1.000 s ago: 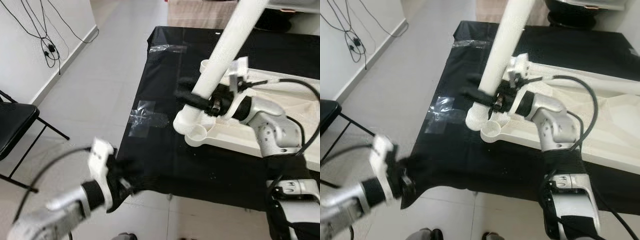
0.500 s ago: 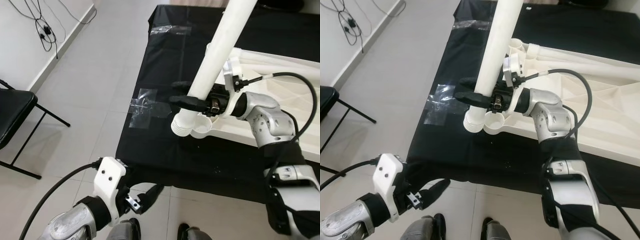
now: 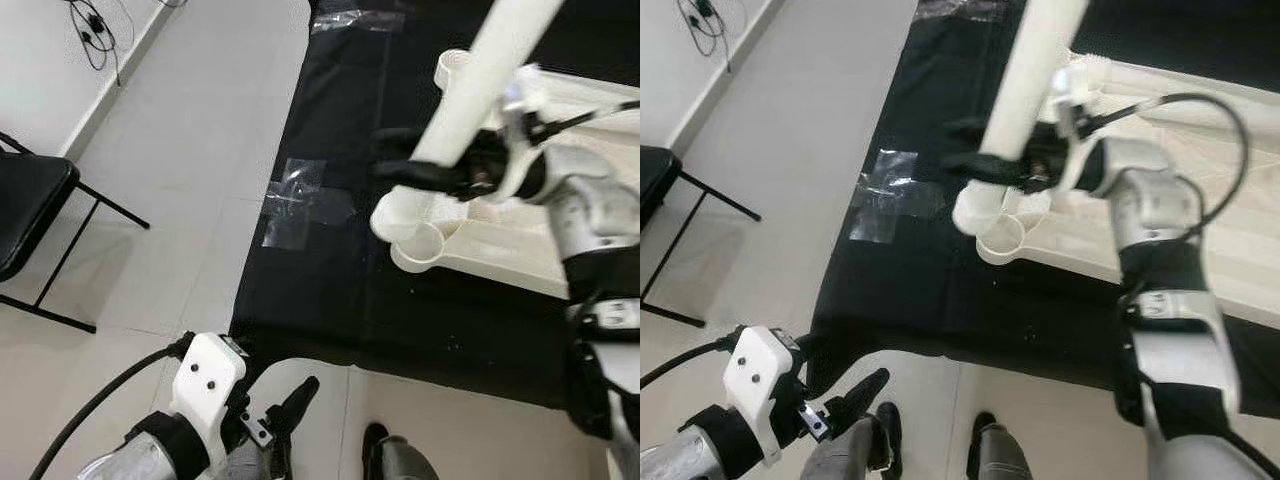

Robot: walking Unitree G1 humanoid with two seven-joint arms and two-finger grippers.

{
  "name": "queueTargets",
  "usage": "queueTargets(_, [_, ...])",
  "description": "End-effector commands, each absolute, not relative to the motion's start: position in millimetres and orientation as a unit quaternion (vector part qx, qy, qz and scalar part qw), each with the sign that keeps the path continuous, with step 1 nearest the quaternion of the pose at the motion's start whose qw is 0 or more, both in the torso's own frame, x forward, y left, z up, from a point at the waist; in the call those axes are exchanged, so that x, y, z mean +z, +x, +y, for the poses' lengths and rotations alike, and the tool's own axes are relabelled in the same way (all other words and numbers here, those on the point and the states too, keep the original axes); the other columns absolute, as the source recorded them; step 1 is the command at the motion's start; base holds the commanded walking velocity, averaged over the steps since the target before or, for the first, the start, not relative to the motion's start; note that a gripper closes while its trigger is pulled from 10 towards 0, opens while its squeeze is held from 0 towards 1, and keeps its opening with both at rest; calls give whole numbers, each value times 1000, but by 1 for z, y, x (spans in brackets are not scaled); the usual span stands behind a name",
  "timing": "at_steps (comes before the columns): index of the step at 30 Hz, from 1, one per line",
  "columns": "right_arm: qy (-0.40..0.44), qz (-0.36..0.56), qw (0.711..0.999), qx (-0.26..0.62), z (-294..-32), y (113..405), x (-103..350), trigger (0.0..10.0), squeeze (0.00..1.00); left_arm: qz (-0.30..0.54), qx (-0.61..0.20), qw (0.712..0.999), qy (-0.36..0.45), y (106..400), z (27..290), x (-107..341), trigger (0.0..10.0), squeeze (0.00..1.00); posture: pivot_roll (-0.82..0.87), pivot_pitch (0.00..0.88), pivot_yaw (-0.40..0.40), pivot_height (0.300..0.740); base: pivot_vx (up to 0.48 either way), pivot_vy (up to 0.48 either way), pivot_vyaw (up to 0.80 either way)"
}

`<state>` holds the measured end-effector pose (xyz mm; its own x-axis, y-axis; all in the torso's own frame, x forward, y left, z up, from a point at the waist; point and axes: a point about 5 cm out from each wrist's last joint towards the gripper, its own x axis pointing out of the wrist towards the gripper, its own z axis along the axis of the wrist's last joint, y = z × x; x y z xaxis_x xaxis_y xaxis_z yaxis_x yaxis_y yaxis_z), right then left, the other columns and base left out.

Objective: Building children table

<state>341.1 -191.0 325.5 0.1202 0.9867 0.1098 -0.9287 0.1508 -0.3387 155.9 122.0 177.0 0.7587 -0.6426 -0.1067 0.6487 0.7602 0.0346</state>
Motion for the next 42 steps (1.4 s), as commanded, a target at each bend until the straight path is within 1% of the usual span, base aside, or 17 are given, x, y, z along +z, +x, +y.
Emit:
queueTargets(1, [-100, -156, 731, 657, -193, 338, 329, 10000, 0, 45, -356, 933, 38, 150, 119, 177, 10000, 0, 63, 424, 26, 740, 0, 0, 0])
queueTargets(5, [-124, -133, 712, 678, -194, 333, 325, 10000, 0, 41, -352, 934, 43, 149, 119, 176, 10000, 0, 56, 413, 17, 740, 0, 0, 0])
queueTargets(7, [-135, -117, 702, 690, -190, 330, 318, 10000, 0, 40, -351, 934, 44, 150, 118, 176, 10000, 0, 54, 413, 16, 740, 0, 0, 0])
queueTargets(8, [-135, -117, 702, 690, -190, 330, 318, 10000, 0, 40, -351, 934, 44, 150, 118, 176, 10000, 0, 54, 413, 16, 740, 0, 0, 0])
queueTargets(10, [-143, -100, 690, 703, -181, 328, 308, 10000, 0, 38, -351, 935, 44, 150, 118, 176, 10000, 0, 54, 415, 17, 740, 0, 0, 0])
queueTargets(11, [-143, -100, 690, 703, -181, 328, 308, 10000, 0, 38, -351, 935, 44, 150, 118, 176, 10000, 0, 54, 415, 17, 740, 0, 0, 0])
queueTargets(13, [-159, -85, 681, 710, -170, 330, 292, 10000, 0, 37, -350, 935, 42, 152, 117, 177, 10000, 0, 53, 415, 17, 740, 0, 0, 0])
queueTargets(15, [-169, -80, 678, 711, -165, 331, 287, 10000, 0, 35, -350, 935, 42, 153, 117, 177, 10000, 0, 57, 413, 15, 740, 0, 0, 0])
queueTargets(16, [-169, -80, 678, 711, -165, 331, 287, 10000, 0, 35, -350, 935, 42, 153, 117, 177, 10000, 0, 57, 413, 15, 740, 0, 0, 0])
queueTargets(19, [-181, -81, 678, 708, -155, 335, 281, 10000, 0, 32, -349, 936, 40, 154, 116, 177, 10000, 0, 57, 414, 14, 740, 0, 0, 0])
queueTargets(23, [-185, -86, 686, 698, -151, 339, 285, 10000, 0, 29, -349, 936, 39, 154, 115, 177, 10000, 0, 54, 416, 7, 740, 0, 0, 0])
queueTargets(25, [-184, -87, 688, 697, -151, 340, 286, 10000, 0, 28, -349, 936, 38, 154, 115, 177, 10000, 0, 52, 417, 4, 740, 0, 0, 0])
queueTargets(30, [-151, -82, 697, 696, -156, 344, 289, 10000, 0, 26, -350, 936, 36, 154, 114, 178, 10000, 0, 47, 421, -1, 740, 0, 0, 0])
queueTargets(33, [-145, -82, 698, 696, -157, 345, 290, 10000, 0, 26, -351, 935, 36, 154, 114, 178, 10000, 0, 47, 421, -1, 740, 0, 0, 0])
queueTargets(36, [-121, -91, 705, 693, -157, 350, 295, 10000, 0, 25, -351, 935, 36, 153, 115, 178, 10000, 0, 46, 422, -2, 740, 0, 0, 0])
queueTargets(42, [-122, -89, 707, 691, -158, 354, 296, 10000, 0, 24, -351, 935, 36, 152, 115, 177, 10000, 0, 48, 425, -4, 740, 0, 0, 0])
